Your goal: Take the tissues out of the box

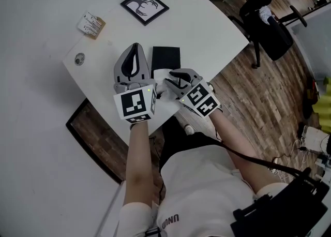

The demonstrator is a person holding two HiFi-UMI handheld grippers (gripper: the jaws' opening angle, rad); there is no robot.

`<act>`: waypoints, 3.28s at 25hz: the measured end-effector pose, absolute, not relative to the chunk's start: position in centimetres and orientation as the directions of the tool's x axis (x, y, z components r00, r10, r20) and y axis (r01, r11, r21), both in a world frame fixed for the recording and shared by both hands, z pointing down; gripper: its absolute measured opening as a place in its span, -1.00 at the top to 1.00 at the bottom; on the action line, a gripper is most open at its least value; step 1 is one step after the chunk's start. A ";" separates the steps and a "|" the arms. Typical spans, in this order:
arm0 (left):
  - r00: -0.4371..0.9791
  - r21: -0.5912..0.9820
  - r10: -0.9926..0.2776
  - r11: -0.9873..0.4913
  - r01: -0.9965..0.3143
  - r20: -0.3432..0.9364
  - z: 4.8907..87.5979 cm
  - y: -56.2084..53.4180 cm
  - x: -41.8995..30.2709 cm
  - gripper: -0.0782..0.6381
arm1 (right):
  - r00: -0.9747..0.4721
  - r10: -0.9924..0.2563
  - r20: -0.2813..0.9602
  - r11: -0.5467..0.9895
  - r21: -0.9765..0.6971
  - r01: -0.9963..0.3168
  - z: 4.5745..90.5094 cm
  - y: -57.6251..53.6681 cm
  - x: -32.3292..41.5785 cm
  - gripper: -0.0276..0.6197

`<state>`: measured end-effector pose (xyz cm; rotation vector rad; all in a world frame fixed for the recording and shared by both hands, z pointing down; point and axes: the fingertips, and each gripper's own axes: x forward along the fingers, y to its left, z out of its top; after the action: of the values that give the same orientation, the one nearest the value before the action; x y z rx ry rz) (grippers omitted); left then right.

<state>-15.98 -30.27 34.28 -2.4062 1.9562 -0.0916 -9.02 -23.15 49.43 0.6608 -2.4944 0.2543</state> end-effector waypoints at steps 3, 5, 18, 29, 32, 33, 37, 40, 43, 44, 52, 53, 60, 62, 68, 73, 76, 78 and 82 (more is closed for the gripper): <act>0.201 -0.066 -0.979 -0.203 -0.977 0.027 34.6 -30.2 -16.0 0.75 | -0.730 -0.411 0.547 0.864 -0.024 -0.504 49.4 -23.1 -8.9 0.64; 0.201 -0.066 -0.979 -0.202 -0.977 0.031 34.8 -30.1 -16.1 0.75 | -0.733 -0.412 0.541 0.861 -0.033 -0.508 49.2 -23.1 -8.8 0.69; 0.203 -0.073 -0.979 -0.205 -0.976 0.031 34.7 -30.4 -16.6 0.75 | -0.757 -0.401 0.516 0.870 -0.046 -0.491 47.9 -23.0 -9.3 0.82; 0.193 -0.074 -0.981 -0.194 -0.978 0.018 34.4 -30.3 -16.9 0.75 | -0.761 -0.416 0.498 0.870 -0.024 -0.492 46.2 -23.8 -9.0 0.83; 0.190 -0.074 -0.982 -0.191 -0.979 0.016 34.4 -30.2 -17.0 0.75 | -0.764 -0.419 0.490 0.875 -0.007 -0.484 45.5 -23.7 -9.1 0.83; 0.190 -0.074 -0.982 -0.190 -0.979 0.015 34.3 -30.2 -17.0 0.75 | -0.764 -0.420 0.490 0.877 0.002 -0.480 45.4 -23.7 -9.1 0.83; 0.190 -0.075 -0.982 -0.190 -0.979 0.008 34.1 -30.1 -16.9 0.75 | -0.763 -0.425 0.487 0.879 0.018 -0.477 44.8 -23.7 -9.2 0.83; 0.189 -0.081 -0.982 -0.189 -0.979 0.004 34.0 -30.1 -17.0 0.75 | -0.774 -0.429 0.466 0.870 -0.020 -0.493 44.4 -24.0 -9.3 0.83; 0.188 -0.081 -0.982 -0.188 -0.979 0.007 34.2 -30.0 -16.9 0.75 | -0.775 -0.435 0.458 0.864 -0.028 -0.502 44.2 -24.2 -9.0 0.83; 0.186 -0.080 -0.982 -0.186 -0.979 0.009 34.3 -30.0 -17.0 0.75 | -0.775 -0.437 0.456 0.863 -0.030 -0.504 44.1 -24.3 -9.0 0.83; 0.181 -0.079 -0.983 -0.181 -0.980 0.006 34.2 -29.8 -17.1 0.75 | -0.786 -0.439 0.434 0.861 -0.045 -0.506 43.1 -24.5 -9.1 0.84; 0.180 -0.077 -0.984 -0.180 -0.981 0.006 34.1 -29.9 -17.1 0.75 | -0.788 -0.440 0.431 0.862 -0.043 -0.505 42.9 -24.5 -9.1 0.84; 0.176 -0.077 -0.984 -0.176 -0.981 0.004 34.1 -29.9 -17.2 0.75 | -0.788 -0.457 0.413 0.860 -0.023 -0.511 41.9 -25.0 -9.0 0.84; 0.176 -0.077 -0.984 -0.175 -0.981 0.002 34.1 -29.9 -17.2 0.75 | -0.786 -0.464 0.407 0.857 -0.016 -0.514 41.6 -25.2 -8.9 0.84; 0.177 -0.076 -0.984 -0.176 -0.981 0.000 34.1 -29.9 -17.1 0.75 | -0.779 -0.488 0.394 0.847 -0.004 -0.532 40.9 -25.9 -8.5 0.84; 0.174 -0.076 -0.985 -0.174 -0.982 -0.002 34.0 -29.9 -17.2 0.75 | -0.773 -0.501 0.389 0.843 0.018 -0.537 40.4 -26.3 -8.5 0.84; 0.173 -0.077 -0.985 -0.172 -0.982 -0.003 33.9 -29.9 -17.3 0.75 | -0.773 -0.510 0.378 0.841 0.029 -0.541 39.9 -26.5 -8.5 0.84; 0.172 -0.077 -0.985 -0.172 -0.982 -0.003 33.9 -29.9 -17.3 0.75 | -0.771 -0.517 0.372 0.838 0.036 -0.544 39.6 -26.6 -8.4 0.84; 0.169 -0.078 -0.986 -0.168 -0.983 -0.004 33.9 -29.9 -17.3 0.75 | -0.767 -0.531 0.361 0.834 0.057 -0.549 39.0 -26.8 -8.2 0.85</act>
<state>-17.34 -29.90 33.88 -2.3536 1.9845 -0.0734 -8.17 -26.85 38.99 0.8102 -2.6495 0.0727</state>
